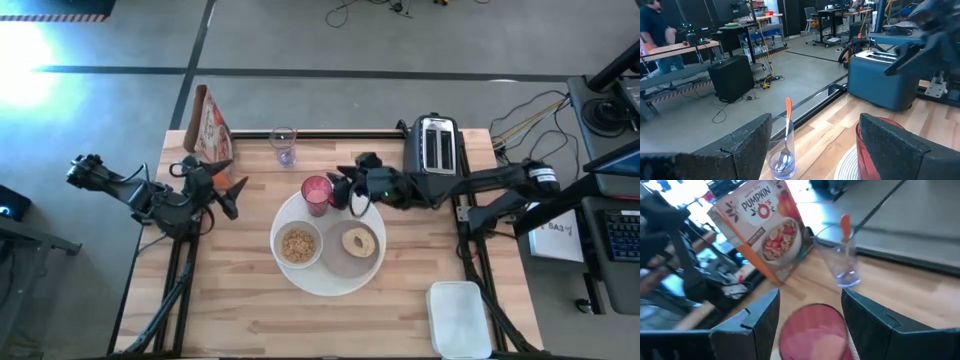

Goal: Arrange a breakfast setting
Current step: Put the orange spoon to the left of the white table mat on the table

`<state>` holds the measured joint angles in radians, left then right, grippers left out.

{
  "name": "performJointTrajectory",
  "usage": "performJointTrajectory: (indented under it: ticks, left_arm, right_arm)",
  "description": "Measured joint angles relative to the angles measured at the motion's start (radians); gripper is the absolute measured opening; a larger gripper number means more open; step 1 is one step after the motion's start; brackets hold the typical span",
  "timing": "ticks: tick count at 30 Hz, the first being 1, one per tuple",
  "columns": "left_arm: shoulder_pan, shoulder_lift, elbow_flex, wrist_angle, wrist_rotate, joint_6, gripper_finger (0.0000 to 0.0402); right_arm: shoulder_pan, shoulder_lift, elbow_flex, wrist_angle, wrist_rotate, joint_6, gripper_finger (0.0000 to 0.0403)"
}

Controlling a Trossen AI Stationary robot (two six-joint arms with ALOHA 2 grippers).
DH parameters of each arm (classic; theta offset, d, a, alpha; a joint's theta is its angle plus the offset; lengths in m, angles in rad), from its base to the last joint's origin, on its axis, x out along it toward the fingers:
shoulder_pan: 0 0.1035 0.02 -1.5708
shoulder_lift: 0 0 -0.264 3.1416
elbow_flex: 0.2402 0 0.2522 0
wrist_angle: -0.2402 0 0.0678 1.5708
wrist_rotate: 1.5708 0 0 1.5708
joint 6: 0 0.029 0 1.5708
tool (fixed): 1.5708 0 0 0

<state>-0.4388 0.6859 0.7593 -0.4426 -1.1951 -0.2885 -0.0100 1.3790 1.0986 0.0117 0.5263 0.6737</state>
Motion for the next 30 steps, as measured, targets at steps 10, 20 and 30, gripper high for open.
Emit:
performJointTrajectory:
  ticks: [10, 20, 30]
  left_arm:
    - [0.0, -0.032, 0.0, 0.001, -0.001, 0.047, 0.0283]
    - [0.0, -0.054, 0.0, -0.008, -0.001, 0.071, 0.0283]
    - [0.0, -0.062, 0.0, -0.017, -0.001, 0.071, 0.0283]
  right_arm:
    - [-0.177, 0.104, 0.068, 0.001, -0.238, 0.199, 0.0201]
    - [-0.235, 0.247, 0.247, -0.064, -0.299, 0.104, 0.0201]
    - [-0.273, 0.366, 0.446, -0.216, -0.299, -0.031, 0.0201]
